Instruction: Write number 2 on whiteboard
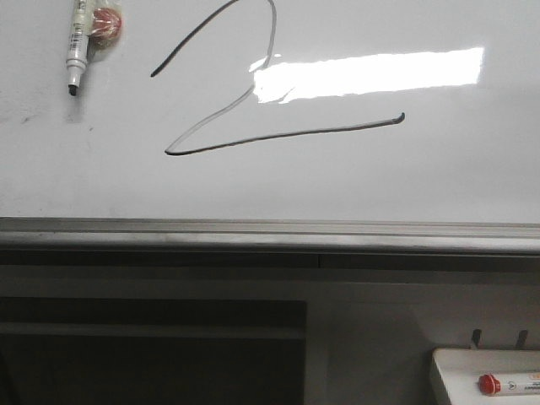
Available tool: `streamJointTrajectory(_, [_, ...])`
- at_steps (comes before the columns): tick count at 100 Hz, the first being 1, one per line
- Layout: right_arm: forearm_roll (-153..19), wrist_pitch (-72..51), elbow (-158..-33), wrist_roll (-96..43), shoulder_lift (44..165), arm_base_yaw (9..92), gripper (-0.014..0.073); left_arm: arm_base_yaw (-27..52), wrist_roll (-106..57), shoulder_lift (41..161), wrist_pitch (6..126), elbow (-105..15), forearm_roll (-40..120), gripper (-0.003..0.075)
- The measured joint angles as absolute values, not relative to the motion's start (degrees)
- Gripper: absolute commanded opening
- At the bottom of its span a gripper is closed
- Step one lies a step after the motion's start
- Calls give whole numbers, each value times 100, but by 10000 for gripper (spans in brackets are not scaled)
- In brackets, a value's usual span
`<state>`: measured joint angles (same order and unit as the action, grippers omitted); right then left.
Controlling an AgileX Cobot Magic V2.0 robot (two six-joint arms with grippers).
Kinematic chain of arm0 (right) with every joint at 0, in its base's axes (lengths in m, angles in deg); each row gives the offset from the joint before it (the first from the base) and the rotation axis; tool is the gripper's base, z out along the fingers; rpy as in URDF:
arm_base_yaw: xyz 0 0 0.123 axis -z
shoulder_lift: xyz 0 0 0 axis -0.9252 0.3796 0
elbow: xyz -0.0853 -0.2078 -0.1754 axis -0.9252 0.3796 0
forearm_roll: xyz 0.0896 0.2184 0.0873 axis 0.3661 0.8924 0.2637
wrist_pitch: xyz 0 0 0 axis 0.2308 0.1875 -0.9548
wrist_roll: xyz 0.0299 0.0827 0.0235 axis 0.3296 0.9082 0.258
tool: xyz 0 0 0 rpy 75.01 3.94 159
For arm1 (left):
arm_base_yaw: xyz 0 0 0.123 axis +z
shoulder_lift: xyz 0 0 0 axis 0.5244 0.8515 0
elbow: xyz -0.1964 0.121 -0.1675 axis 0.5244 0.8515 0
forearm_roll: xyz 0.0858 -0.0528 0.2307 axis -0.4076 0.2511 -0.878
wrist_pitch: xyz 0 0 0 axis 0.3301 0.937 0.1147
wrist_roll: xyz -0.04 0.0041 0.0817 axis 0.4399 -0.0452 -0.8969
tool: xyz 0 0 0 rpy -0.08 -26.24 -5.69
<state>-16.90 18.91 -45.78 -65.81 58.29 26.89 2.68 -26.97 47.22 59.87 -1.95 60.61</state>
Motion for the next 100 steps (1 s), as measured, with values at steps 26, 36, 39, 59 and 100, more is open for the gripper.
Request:
streamJointTrajectory(26, [-1681,1891,-4578,-6581,5829,2689,-72,268,-2697,4699,6002,-192,6061,-20])
streamJointTrajectory(36, [-1681,1891,-4578,-6581,5829,2689,-72,268,-2697,4699,6002,-192,6061,-20])
streamJointTrajectory(39, [-1681,1891,-4578,-6581,5829,2689,-72,268,-2697,4699,6002,-192,6061,-20])
streamJointTrajectory(59, [-1667,1891,-4578,-6581,5829,2689,-72,268,-2721,4699,5967,-148,5761,-20])
streamJointTrajectory(100, [-1667,1891,-4578,-6581,5829,2689,-72,680,-2157,4664,5800,322,3581,-20])
